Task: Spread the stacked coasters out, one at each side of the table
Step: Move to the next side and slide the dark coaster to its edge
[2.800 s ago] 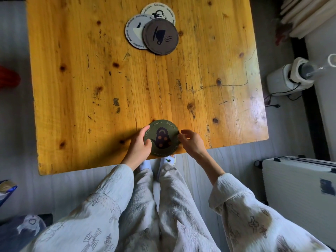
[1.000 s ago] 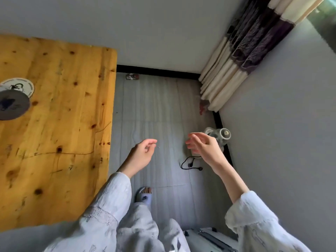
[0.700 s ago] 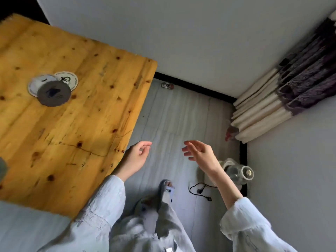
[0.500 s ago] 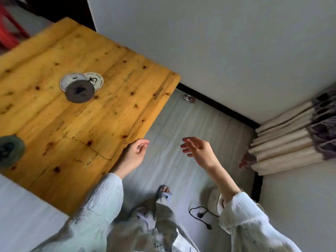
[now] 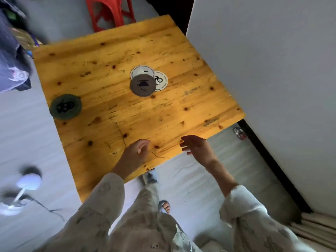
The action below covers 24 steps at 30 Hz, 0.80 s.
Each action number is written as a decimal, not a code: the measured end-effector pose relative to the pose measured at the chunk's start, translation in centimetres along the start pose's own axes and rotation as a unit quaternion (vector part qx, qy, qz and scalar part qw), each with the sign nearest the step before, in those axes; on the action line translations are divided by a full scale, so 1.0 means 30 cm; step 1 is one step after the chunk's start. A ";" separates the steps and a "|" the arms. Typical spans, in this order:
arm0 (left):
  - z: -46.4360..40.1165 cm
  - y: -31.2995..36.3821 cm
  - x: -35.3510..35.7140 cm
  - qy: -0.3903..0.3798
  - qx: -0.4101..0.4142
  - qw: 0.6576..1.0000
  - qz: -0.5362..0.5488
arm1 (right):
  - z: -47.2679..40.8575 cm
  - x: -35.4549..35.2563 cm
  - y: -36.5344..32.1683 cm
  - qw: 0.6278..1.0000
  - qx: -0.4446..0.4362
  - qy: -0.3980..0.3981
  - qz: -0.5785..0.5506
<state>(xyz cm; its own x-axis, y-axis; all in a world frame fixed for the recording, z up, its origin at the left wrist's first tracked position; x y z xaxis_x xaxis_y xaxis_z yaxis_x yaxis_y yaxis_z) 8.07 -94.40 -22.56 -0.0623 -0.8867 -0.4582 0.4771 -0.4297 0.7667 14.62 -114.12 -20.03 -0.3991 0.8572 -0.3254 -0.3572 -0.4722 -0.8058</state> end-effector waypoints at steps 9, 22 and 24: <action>-0.330 -0.118 -0.058 0.013 -0.098 0.992 -0.073 | -0.382 0.108 -0.101 0.996 0.043 -0.076 0.035; -0.649 -0.237 -0.132 -0.028 -0.185 0.946 -0.263 | -0.895 0.249 -0.255 0.911 -0.127 -0.112 0.375; -0.668 -0.264 -0.145 -0.025 -0.198 0.940 -0.276 | -0.969 0.287 -0.289 0.884 -0.171 -0.122 0.417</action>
<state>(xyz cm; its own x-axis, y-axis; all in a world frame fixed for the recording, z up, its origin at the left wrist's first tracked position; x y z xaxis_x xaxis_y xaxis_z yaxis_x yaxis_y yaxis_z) 22.12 -83.71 -35.64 -0.4318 -0.5591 -0.7077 0.6490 -0.7375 0.1866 38.82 -96.67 -30.21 -0.5888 0.1509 -0.7941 0.4061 -0.7942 -0.4520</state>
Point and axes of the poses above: each hand's wrist, its own z-axis away from the middle knuckle, its own x-axis out of the palm, y = z × x, the point moved 5 cm from there along -z, towards the middle knuckle, and after that the axes turned 4 degrees about -x, right-handed, at the moved point
